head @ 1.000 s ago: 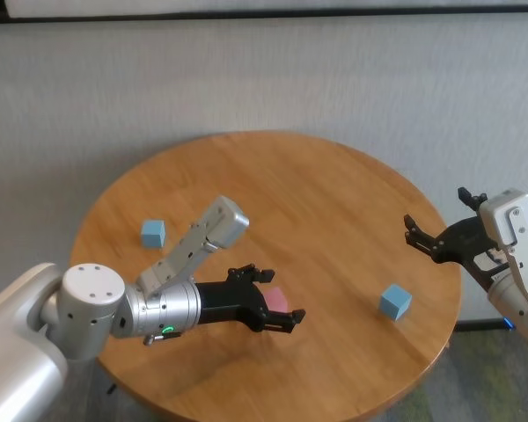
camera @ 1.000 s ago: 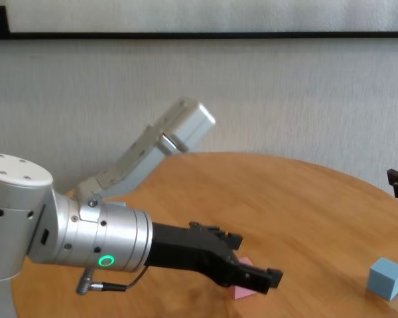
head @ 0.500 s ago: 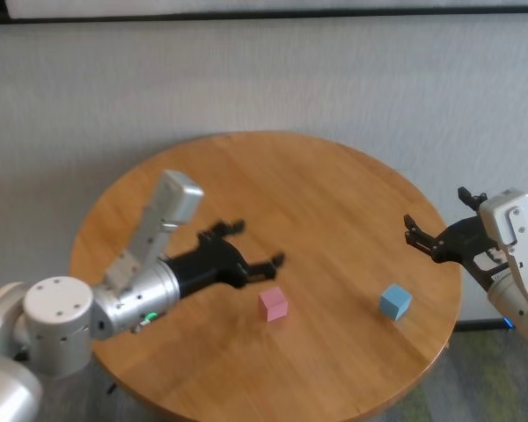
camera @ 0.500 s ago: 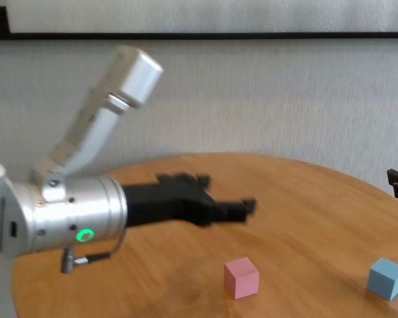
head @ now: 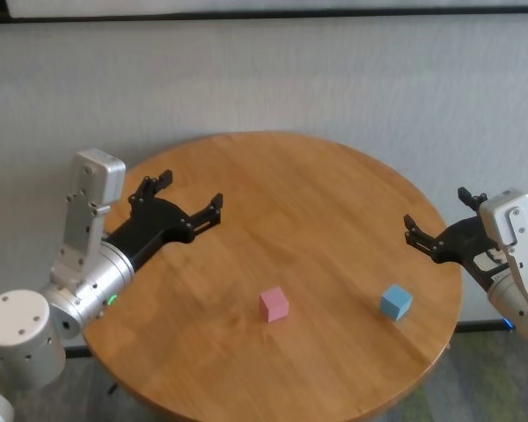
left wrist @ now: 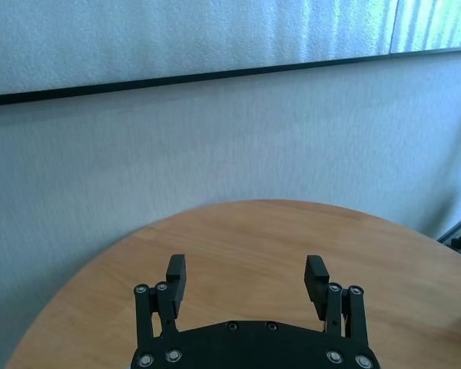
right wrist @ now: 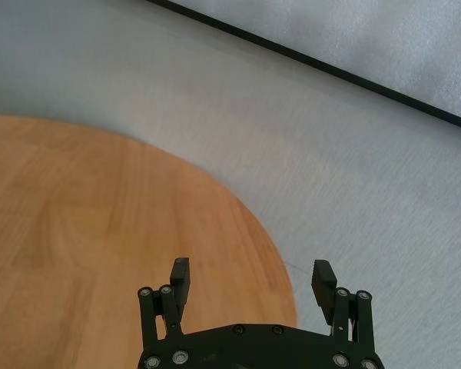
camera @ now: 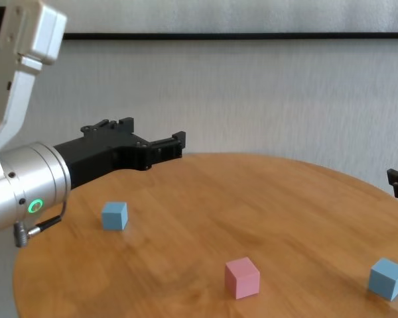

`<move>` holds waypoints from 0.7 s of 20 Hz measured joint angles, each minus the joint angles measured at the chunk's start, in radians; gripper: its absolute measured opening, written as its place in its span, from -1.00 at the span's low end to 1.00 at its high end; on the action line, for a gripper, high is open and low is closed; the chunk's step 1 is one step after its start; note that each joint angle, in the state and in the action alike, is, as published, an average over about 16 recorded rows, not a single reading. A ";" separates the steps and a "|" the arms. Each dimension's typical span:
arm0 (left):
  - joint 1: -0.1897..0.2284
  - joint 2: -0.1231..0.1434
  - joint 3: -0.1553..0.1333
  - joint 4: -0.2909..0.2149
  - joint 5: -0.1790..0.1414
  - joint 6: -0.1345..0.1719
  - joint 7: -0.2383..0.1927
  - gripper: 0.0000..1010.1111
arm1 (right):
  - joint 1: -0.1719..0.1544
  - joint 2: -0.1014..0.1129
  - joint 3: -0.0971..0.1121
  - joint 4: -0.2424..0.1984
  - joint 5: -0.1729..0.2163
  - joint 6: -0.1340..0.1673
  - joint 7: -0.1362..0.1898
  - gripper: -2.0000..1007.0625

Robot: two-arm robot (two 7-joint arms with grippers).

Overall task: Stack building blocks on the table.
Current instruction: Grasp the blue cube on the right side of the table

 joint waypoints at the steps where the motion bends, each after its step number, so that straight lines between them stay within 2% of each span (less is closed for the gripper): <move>1: 0.004 -0.001 -0.007 -0.004 0.001 -0.004 0.008 0.98 | 0.000 0.000 0.000 0.000 0.000 0.000 0.001 1.00; 5: 0.014 -0.004 -0.023 -0.012 0.001 -0.012 0.026 0.98 | -0.006 0.004 0.003 -0.011 0.007 0.008 0.012 1.00; 8: 0.013 -0.004 -0.021 -0.010 0.001 -0.011 0.020 0.98 | -0.019 0.014 0.009 -0.035 0.026 0.030 0.034 1.00; 11: 0.009 -0.004 -0.016 -0.007 0.001 -0.009 0.014 0.98 | -0.039 0.031 0.020 -0.072 0.060 0.079 0.067 1.00; 14: 0.006 -0.003 -0.011 -0.004 0.002 -0.007 0.010 0.98 | -0.061 0.054 0.032 -0.116 0.104 0.148 0.110 1.00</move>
